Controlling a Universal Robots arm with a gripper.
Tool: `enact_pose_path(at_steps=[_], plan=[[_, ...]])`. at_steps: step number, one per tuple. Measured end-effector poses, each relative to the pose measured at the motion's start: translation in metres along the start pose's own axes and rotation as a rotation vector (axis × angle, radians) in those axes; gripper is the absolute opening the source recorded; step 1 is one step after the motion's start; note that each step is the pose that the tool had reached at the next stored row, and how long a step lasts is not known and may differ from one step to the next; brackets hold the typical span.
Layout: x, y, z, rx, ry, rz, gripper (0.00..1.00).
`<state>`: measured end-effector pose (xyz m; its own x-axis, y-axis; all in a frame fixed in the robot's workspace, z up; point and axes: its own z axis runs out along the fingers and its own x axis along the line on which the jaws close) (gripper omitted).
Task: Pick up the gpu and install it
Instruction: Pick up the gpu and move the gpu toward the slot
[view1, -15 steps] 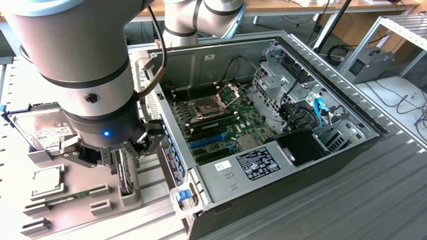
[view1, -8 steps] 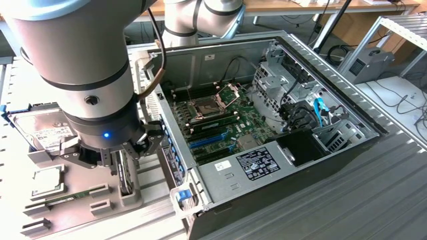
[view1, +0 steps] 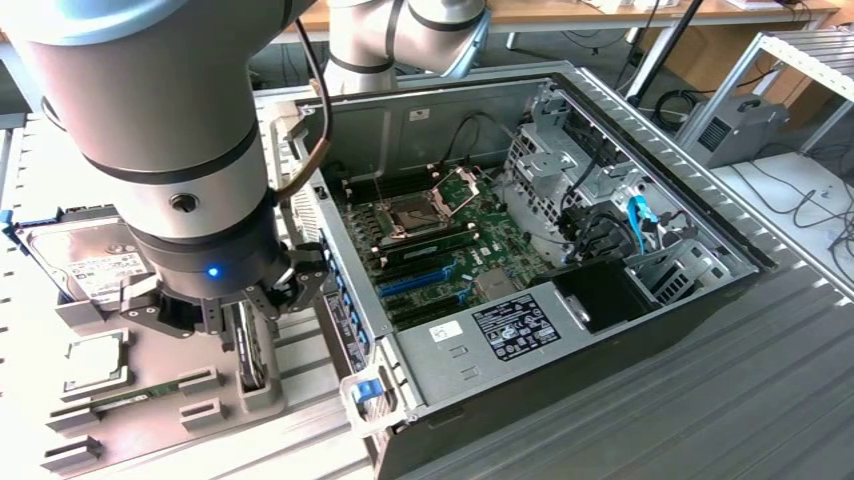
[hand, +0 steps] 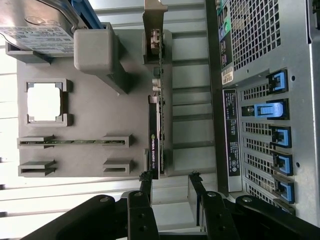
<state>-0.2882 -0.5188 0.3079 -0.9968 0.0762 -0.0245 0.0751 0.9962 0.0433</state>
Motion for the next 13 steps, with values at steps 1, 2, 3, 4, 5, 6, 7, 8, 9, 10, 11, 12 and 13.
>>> enact_pose_path(at_steps=[1,2,3,4,5,6,7,8,9,10,11,12,13], plan=[[0.0,0.0,0.0002,0.0,0.0,0.0,0.42],[0.0,0.0,0.0004,0.0,0.0,0.0,0.42],[0.0,0.0,0.0005,0.0,-0.0001,0.0,0.42],[0.0,0.0,0.0007,-0.0001,0.0,0.0,0.42],[0.0001,0.0,0.0009,0.0,0.0,0.0,0.42],[0.0001,-0.0001,0.001,0.0,0.0,0.0,0.42],[0.0001,-0.0001,0.0013,0.0,0.0,0.0,0.42],[0.0001,-0.0001,0.0015,-0.0001,0.0,0.0,0.42],[0.0001,-0.0001,0.0016,0.0,0.0,0.0,0.42],[0.0001,-0.0001,0.0019,0.0,0.0,0.0,0.42],[0.0001,-0.0001,0.002,0.0,0.0,0.0,0.42],[0.0001,-0.0001,0.0022,0.0,0.0,0.0,0.42],[0.0001,-0.0001,0.0024,-0.0001,0.0,0.0,0.42]])
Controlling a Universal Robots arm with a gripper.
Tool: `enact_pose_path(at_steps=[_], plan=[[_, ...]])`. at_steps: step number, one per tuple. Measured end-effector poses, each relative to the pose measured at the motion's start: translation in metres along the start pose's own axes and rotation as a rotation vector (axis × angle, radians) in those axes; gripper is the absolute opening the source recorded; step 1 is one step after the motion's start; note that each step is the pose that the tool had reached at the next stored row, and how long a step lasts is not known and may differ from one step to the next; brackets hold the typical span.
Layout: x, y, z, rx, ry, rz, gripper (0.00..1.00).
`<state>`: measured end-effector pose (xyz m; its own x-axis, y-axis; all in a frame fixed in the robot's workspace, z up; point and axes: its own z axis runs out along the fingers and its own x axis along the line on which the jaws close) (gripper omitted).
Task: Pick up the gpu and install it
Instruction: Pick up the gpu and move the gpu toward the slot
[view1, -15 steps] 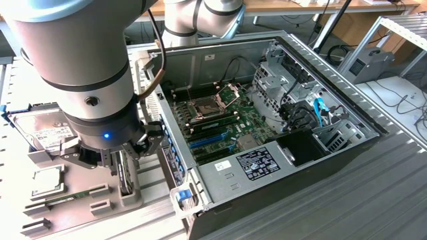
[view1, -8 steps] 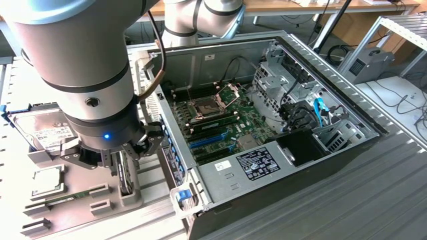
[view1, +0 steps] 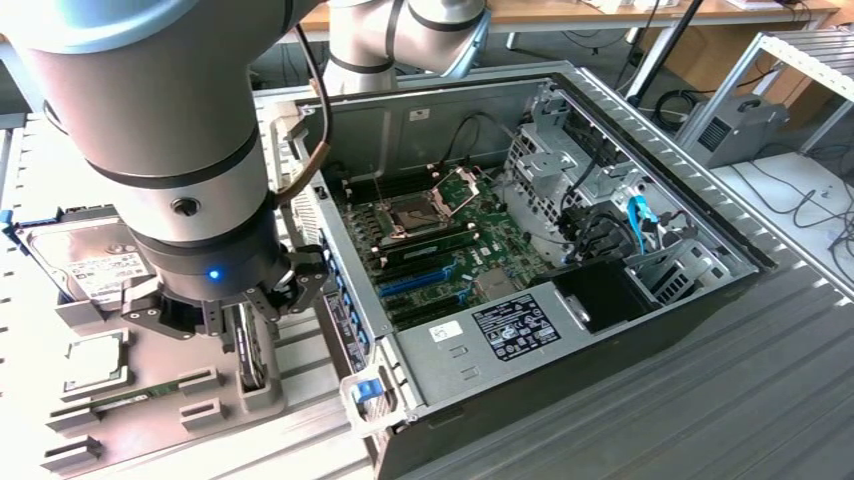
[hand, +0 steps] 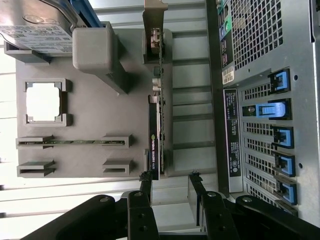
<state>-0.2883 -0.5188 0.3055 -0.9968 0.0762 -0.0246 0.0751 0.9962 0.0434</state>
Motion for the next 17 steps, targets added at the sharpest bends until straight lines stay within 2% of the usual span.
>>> enact_pose_path(at_steps=[17], plan=[[0.0002,-0.0001,0.0032,0.0001,0.0,0.0,0.42]])
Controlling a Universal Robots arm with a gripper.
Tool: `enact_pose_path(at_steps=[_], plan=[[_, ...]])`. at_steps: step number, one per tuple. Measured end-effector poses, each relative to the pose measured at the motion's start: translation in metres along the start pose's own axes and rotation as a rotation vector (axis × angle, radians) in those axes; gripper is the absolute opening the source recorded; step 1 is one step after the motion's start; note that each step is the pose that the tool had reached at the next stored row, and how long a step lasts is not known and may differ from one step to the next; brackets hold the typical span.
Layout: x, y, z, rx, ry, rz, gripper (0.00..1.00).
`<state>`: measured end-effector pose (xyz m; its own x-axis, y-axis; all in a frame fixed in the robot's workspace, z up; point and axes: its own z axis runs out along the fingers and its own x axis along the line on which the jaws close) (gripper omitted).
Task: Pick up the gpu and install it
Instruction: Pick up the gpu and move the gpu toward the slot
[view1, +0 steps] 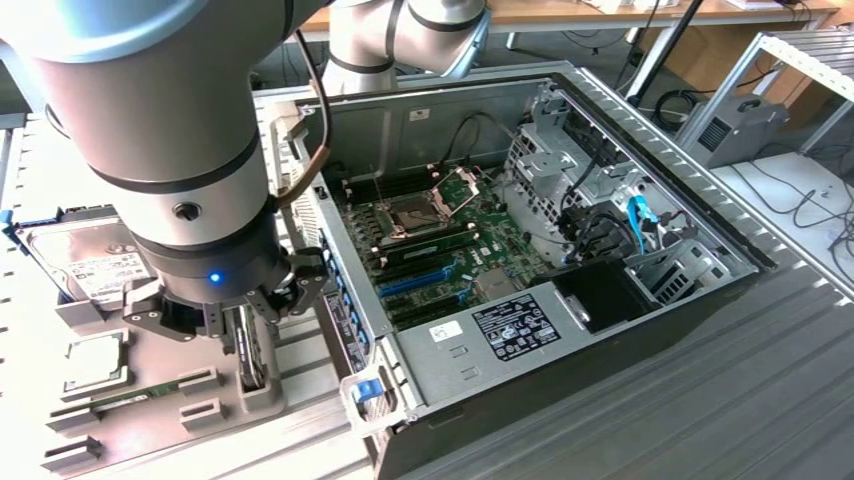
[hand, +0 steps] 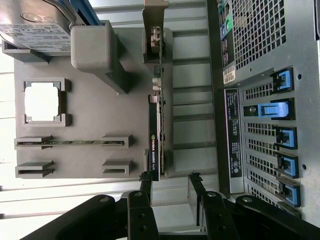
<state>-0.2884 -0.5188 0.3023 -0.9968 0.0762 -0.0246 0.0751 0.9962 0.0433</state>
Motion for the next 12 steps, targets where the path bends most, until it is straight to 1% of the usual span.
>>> enact_pose_path(at_steps=[12], plan=[[0.0002,-0.0001,0.0024,-0.0001,0.0,0.0,0.42]])
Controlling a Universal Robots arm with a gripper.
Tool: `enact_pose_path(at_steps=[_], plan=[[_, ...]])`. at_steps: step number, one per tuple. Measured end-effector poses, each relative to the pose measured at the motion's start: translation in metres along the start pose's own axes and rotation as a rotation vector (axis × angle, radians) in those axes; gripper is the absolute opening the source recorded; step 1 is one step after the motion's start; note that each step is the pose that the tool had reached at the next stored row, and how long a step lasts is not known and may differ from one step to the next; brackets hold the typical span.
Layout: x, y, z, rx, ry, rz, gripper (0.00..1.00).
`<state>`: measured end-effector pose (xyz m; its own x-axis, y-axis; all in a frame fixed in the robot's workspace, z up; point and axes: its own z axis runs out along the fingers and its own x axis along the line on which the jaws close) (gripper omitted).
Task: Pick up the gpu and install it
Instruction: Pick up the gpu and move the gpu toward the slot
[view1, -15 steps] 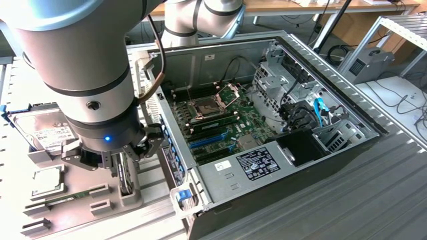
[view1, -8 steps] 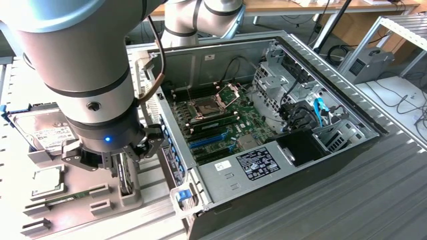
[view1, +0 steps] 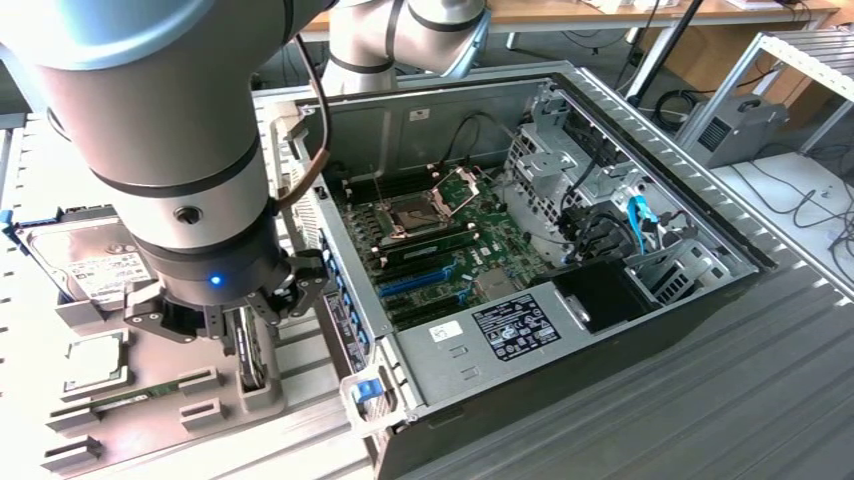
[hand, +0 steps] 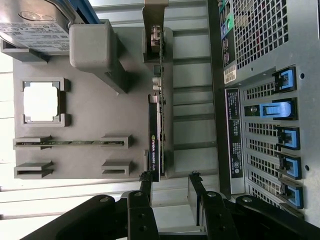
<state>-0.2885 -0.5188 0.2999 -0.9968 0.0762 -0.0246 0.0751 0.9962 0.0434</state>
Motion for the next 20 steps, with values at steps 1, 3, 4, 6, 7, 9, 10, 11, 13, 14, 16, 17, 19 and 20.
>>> enact_pose_path(at_steps=[1,3,4,6,7,9,10,11,13,14,16,17,19,20], plan=[[0.0,0.0,0.0001,0.0001,0.0001,0.0,0.42],[0.0,0.0,0.0006,0.0,0.0,0.0,0.42],[0.0001,0.0,0.0008,0.0001,0.0001,0.0,0.42],[0.0001,-0.0001,0.0013,0.0001,0.0,0.0,0.42],[0.0001,-0.0001,0.0015,0.0001,0.0,0.0,0.42],[0.0001,-0.0001,0.0019,0.0001,0.0,0.0,0.42],[0.0001,-0.0001,0.0022,0.0001,0.0,0.0,0.42],[0.0002,-0.0001,0.0025,0.0001,0.0,0.0,0.42],[0.0002,-0.0001,0.0029,0.0001,0.0,0.0,0.42],[0.0002,-0.0002,0.0031,0.0001,0.0,0.0,0.42],[0.0002,-0.0002,0.0035,0.0001,0.0,0.0,0.42],[0.0002,-0.0002,0.0037,0.0001,0.0001,0.0,0.42],[0.0002,-0.0002,0.0042,0.0001,0.0001,0.0,0.42],[0.0002,-0.0002,0.0044,0.0001,0.0,0.0,0.42]])
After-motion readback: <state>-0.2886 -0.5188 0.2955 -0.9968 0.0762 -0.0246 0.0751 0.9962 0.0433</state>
